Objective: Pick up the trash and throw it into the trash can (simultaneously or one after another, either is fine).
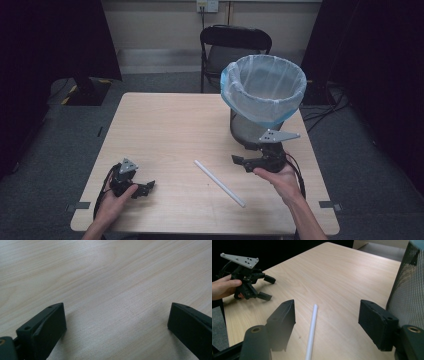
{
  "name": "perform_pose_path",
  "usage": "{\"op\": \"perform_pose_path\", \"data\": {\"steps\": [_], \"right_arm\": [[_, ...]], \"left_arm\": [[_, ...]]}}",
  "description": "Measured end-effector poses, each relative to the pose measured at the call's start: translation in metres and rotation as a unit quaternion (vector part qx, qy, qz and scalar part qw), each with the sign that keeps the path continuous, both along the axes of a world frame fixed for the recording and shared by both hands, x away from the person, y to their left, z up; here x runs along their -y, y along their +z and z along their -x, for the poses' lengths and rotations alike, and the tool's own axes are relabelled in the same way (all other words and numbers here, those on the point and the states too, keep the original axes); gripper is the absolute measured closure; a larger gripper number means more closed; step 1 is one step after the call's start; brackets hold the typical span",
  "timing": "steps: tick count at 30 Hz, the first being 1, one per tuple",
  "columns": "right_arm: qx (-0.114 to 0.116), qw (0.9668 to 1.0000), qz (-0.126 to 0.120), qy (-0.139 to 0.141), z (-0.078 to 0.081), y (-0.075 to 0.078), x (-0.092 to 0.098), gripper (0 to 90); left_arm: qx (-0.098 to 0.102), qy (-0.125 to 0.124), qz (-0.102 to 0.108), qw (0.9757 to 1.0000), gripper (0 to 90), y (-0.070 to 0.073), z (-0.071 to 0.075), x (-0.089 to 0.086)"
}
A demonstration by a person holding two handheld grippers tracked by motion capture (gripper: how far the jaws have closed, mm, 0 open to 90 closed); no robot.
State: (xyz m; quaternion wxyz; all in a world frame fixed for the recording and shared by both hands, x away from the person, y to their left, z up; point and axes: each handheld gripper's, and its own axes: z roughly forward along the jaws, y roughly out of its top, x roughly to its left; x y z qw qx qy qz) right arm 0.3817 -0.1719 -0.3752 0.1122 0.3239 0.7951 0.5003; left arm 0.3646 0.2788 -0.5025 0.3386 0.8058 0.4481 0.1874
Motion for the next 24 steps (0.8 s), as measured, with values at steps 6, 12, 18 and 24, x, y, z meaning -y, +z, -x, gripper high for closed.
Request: {"op": "perform_pose_path", "data": {"steps": [6,12,18,24], "right_arm": [[-0.008,0.9999,-0.007,-0.007,0.014,-0.020,0.005,40.5],[-0.024,0.9994,0.024,0.002,0.025,-0.044,0.004,47.6],[-0.059,0.9964,0.058,0.019,0.032,-0.068,0.001,50.4],[-0.097,0.9921,0.075,0.026,0.038,-0.085,-0.001,49.1]], "left_arm": [[0.000,0.000,0.000,1.0000,1.3,0.000,0.000,0.000],[0.000,0.001,0.001,1.0000,1.3,0.000,0.000,0.000],[0.000,0.000,0.000,1.0000,1.3,0.000,0.000,0.000],[0.000,0.001,0.002,1.0000,1.3,0.000,0.000,0.000]]}}
